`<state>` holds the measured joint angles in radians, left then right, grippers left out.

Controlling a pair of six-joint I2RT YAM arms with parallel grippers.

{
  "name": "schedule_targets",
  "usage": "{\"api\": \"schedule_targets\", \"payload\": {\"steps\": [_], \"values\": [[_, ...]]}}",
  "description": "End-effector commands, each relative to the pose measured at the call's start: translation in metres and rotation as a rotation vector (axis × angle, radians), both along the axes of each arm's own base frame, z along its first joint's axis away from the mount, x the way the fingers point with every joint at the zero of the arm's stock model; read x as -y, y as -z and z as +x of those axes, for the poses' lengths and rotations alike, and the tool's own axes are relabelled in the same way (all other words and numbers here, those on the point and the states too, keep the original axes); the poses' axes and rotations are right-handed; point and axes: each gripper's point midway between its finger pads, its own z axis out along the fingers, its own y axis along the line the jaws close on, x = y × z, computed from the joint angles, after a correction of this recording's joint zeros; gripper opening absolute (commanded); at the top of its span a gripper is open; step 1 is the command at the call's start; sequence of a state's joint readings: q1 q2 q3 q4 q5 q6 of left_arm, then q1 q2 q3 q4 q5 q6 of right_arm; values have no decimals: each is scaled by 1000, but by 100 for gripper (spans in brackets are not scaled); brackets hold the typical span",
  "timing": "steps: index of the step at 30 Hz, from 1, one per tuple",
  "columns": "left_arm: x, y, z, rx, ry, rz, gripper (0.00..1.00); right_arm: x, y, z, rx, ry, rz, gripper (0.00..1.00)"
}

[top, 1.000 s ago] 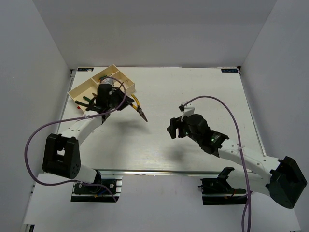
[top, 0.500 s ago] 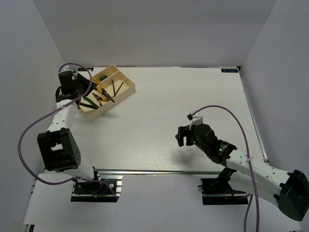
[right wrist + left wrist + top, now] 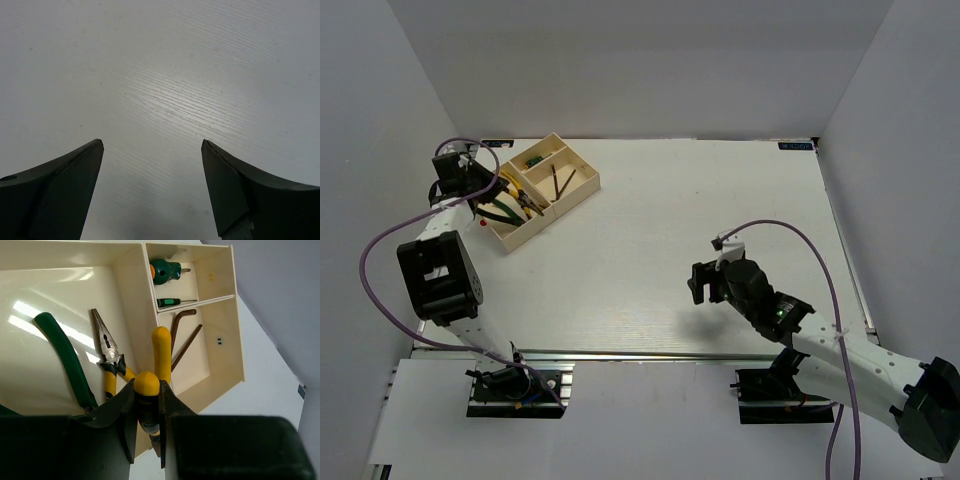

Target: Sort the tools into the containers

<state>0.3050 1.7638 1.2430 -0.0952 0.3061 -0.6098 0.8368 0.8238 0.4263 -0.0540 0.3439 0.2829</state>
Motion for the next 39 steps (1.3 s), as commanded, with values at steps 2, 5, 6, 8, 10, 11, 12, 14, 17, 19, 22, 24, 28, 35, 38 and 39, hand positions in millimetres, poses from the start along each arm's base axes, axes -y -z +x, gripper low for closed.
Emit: {"api": "schedule_targets", "payload": {"steps": [2,5,6,8,10,11,12,14,17,19,22,24,28,35,38,39], "values": [[-23,-36,14,119,-12,84,4,3,-2,6,18,32,-3,85],[-28,-31,13,109,-12,92,14,1,-1,7,12,31,-3,86],[-29,-32,12,112,-18,97,14,0,-2,6,9,28,-1,86],[-36,-34,10,121,-36,105,11,0,-2,5,2,26,0,86],[-40,-32,10,117,-38,104,11,0,-4,4,3,26,9,86],[-44,-32,10,120,-42,99,10,0,-5,4,3,28,11,87],[-43,-29,12,115,-36,84,8,-1,-8,3,6,23,21,87],[-44,-36,14,157,-22,53,6,0,-9,3,6,25,27,87],[-41,-51,11,196,-29,39,3,2,-8,2,2,30,26,88],[-38,-57,10,210,-38,7,0,2,-7,1,-1,32,27,88],[-41,-69,8,235,-57,-12,0,1,-2,0,-14,28,21,88],[-42,-74,10,248,-60,-12,0,1,-1,0,-18,26,18,88],[-47,-61,13,225,-59,-24,6,1,3,1,-27,28,10,88],[-43,6,12,116,-50,-79,17,-1,5,1,-28,21,4,88],[-39,15,13,93,-34,-71,34,-1,5,1,-27,18,3,89],[-36,18,14,84,-29,-53,44,-2,4,1,-25,15,0,89]]}}
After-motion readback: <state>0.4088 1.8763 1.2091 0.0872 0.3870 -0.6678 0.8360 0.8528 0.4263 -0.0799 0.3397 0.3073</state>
